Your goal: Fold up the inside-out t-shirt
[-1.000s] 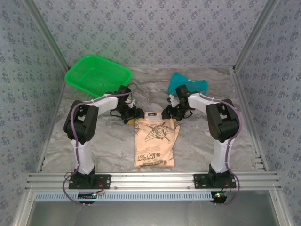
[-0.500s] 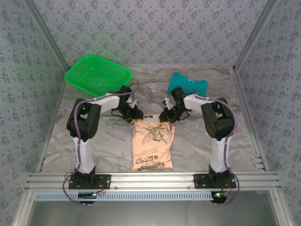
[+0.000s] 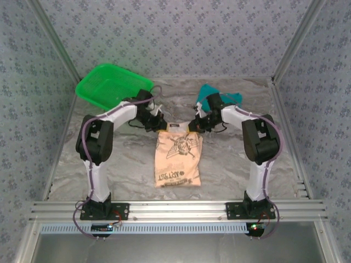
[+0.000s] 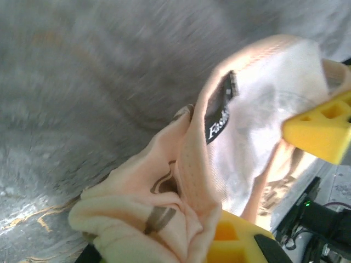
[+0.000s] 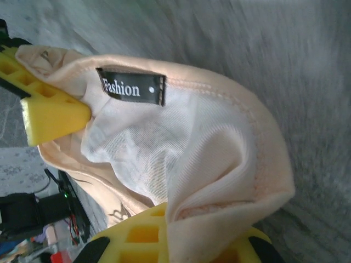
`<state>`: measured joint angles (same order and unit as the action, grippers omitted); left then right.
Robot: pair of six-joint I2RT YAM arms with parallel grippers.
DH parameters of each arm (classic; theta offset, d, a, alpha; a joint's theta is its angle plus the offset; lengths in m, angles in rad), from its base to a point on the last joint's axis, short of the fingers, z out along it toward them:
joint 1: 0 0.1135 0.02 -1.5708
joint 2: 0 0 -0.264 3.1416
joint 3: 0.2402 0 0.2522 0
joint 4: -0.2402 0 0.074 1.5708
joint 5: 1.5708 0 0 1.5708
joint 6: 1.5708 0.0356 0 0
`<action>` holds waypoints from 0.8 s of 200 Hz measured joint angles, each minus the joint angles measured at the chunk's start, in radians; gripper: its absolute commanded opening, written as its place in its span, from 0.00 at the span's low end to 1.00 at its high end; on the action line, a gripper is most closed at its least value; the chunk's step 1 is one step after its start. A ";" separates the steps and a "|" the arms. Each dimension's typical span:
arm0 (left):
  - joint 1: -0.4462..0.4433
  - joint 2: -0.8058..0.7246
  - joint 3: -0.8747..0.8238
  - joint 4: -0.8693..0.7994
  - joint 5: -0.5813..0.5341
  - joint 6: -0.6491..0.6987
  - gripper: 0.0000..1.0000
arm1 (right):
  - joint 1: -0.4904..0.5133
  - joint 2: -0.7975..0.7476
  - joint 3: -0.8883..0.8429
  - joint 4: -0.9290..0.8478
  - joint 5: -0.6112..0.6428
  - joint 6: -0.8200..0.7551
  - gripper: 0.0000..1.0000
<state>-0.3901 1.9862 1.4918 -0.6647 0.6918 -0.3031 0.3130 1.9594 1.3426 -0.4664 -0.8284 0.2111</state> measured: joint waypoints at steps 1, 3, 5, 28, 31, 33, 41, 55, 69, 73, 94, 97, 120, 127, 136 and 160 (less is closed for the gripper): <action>0.001 -0.003 0.009 -0.003 0.001 0.002 0.00 | 0.000 -0.002 0.003 0.000 0.000 -0.001 0.00; 0.002 -0.006 0.018 -0.006 0.000 0.005 0.00 | -0.002 -0.007 0.011 0.002 0.000 -0.003 0.00; 0.003 -0.010 0.032 -0.011 0.000 0.009 0.00 | -0.003 -0.011 0.021 0.002 0.000 -0.003 0.00; 0.011 -0.044 0.208 -0.055 -0.001 0.062 0.00 | -0.014 -0.068 0.137 0.037 0.006 -0.034 0.00; 0.012 -0.049 0.228 -0.058 -0.001 0.071 0.00 | -0.013 -0.077 0.148 0.044 0.010 -0.042 0.00; 0.013 -0.052 0.242 -0.060 -0.001 0.075 0.00 | -0.013 -0.084 0.156 0.050 0.012 -0.045 0.00; 0.016 -0.073 0.282 -0.063 -0.001 0.095 0.00 | -0.011 -0.114 0.180 0.066 0.026 -0.066 0.00; 0.018 -0.130 0.301 -0.055 -0.009 0.129 0.00 | -0.001 -0.181 0.200 0.090 0.058 -0.110 0.00; 0.006 -0.224 0.245 -0.019 -0.037 0.183 0.00 | 0.023 -0.265 0.189 0.108 0.103 -0.163 0.00; -0.003 -0.258 0.211 0.002 -0.053 0.202 0.00 | 0.032 -0.295 0.174 0.119 0.120 -0.180 0.00; -0.087 -0.484 -0.059 0.126 -0.138 0.290 0.00 | 0.087 -0.455 0.021 0.179 0.187 -0.264 0.00; -0.101 -0.520 -0.104 0.147 -0.144 0.300 0.00 | 0.095 -0.479 -0.010 0.187 0.192 -0.275 0.00; -0.237 -0.749 -0.482 0.318 -0.224 0.366 0.00 | 0.188 -0.642 -0.315 0.269 0.267 -0.374 0.00; -0.279 -0.798 -0.596 0.368 -0.257 0.383 0.00 | 0.225 -0.673 -0.406 0.278 0.294 -0.408 0.00; -0.325 -0.840 -0.720 0.407 -0.299 0.394 0.00 | 0.265 -0.696 -0.499 0.276 0.319 -0.445 0.00; -0.414 -0.917 -0.959 0.468 -0.388 0.388 0.00 | 0.317 -0.755 -0.687 0.255 0.331 -0.537 0.00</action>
<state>-0.8043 1.0691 0.5327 -0.1963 0.3038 0.0853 0.6304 1.2041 0.6556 -0.2115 -0.4973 -0.3256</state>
